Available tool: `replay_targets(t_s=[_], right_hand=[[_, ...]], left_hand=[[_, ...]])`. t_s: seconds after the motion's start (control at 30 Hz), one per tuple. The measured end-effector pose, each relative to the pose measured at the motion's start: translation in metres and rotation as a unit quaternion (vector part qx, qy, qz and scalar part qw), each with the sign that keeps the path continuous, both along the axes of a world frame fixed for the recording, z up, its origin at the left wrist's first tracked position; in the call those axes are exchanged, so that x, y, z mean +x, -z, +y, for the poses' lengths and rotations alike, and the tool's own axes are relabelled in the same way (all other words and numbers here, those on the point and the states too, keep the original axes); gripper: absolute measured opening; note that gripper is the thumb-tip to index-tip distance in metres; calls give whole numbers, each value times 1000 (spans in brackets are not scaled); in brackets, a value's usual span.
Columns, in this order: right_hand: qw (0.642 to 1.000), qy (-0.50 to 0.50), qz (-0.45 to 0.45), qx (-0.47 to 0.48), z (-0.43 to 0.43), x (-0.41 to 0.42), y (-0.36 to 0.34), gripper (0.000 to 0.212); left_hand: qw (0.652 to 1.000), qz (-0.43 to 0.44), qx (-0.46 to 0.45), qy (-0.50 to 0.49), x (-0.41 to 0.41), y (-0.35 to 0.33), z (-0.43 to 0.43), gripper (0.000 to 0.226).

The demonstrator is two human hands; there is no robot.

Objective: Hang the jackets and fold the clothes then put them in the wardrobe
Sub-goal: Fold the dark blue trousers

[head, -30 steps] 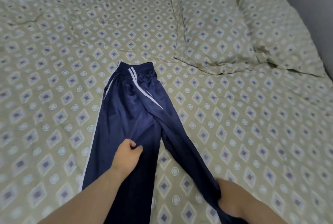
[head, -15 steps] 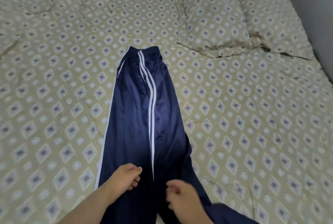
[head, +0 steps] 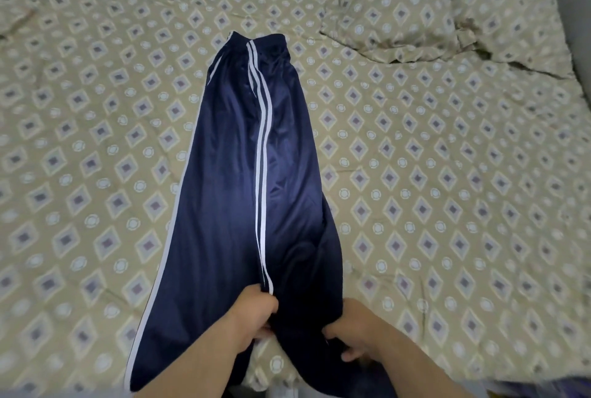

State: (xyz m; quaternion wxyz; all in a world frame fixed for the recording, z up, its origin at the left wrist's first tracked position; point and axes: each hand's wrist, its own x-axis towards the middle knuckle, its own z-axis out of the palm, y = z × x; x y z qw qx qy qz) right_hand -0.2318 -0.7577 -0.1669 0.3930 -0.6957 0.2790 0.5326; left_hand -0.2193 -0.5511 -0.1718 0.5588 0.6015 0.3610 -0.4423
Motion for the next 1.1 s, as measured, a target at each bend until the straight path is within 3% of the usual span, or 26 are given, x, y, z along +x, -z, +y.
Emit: replay_targets(t_s=[0.1, 0.23, 0.4, 0.53, 0.63, 0.77, 0.83, 0.97, 1.1], right_hand=[[997, 52, -11, 48, 15, -7, -6, 20], [989, 102, 7, 104, 45, -28, -9, 29], [982, 139, -10, 128, 86, -62, -4, 42], [978, 173, -25, 113, 119, -85, -2, 37], [973, 194, -49, 117, 148, -102, -3, 29], [960, 245, -39, 132, 192, -117, 2, 20], [962, 245, -80, 92, 211, -123, 8, 16], [959, 204, -163, -109, 228, -133, 24, 11], [941, 240, -170, -166, 226, -137, 23, 13]], left_hand=[[997, -9, 13, -80, -2, -7, 18, 38], [977, 4, -11, -213, -15, -6, 59, 30], [997, 31, 40, -57, -55, -6, 90, 39], [993, -10, 41, -111, -70, -13, 122, 42], [995, -55, 33, -71, -80, -27, 162, 39], [984, -121, 96, -83, -93, -33, 215, 35], [980, -138, 127, -72, -104, -27, 231, 32], [987, -121, 104, 36, -133, -2, 239, 37], [980, -153, 110, 68, -146, 13, 221, 40]])
